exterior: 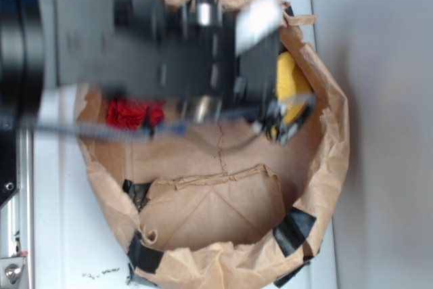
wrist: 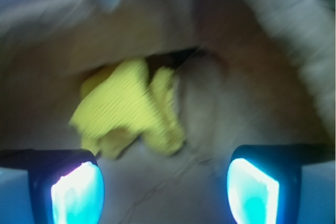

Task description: Grab the yellow cloth.

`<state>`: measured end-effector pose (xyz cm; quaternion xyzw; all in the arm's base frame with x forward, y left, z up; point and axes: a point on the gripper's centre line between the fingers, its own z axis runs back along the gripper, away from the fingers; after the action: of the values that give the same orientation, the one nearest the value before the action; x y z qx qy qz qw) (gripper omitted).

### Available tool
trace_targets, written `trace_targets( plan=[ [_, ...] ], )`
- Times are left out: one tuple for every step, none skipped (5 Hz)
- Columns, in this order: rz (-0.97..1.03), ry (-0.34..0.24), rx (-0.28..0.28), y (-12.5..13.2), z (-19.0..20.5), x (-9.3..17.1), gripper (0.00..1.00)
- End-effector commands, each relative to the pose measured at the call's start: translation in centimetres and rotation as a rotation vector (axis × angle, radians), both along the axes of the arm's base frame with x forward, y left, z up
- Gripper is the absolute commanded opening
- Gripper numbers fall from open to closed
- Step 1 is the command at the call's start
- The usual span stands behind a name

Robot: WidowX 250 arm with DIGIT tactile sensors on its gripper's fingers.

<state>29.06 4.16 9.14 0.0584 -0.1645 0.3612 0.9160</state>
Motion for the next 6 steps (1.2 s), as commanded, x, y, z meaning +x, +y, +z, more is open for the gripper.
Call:
trace_targets(
  plan=[
    [0.055, -0.003, 0.07, 1.3, -2.6, 3.7, 1.0],
    [0.086, 0.027, 0.072, 2.7, -2.9, 4.9, 1.0],
    [0.074, 0.035, 0.072, 4.5, -2.5, 4.8, 0.64],
    [0.049, 0.023, 0.048, 4.8, -1.4, 3.9, 0.0],
    [0.027, 0.02, 0.032, 4.7, -0.5, 3.1, 0.0],
    [0.008, 0.017, 0.02, 4.8, -0.2, 3.4, 0.0]
  ],
)
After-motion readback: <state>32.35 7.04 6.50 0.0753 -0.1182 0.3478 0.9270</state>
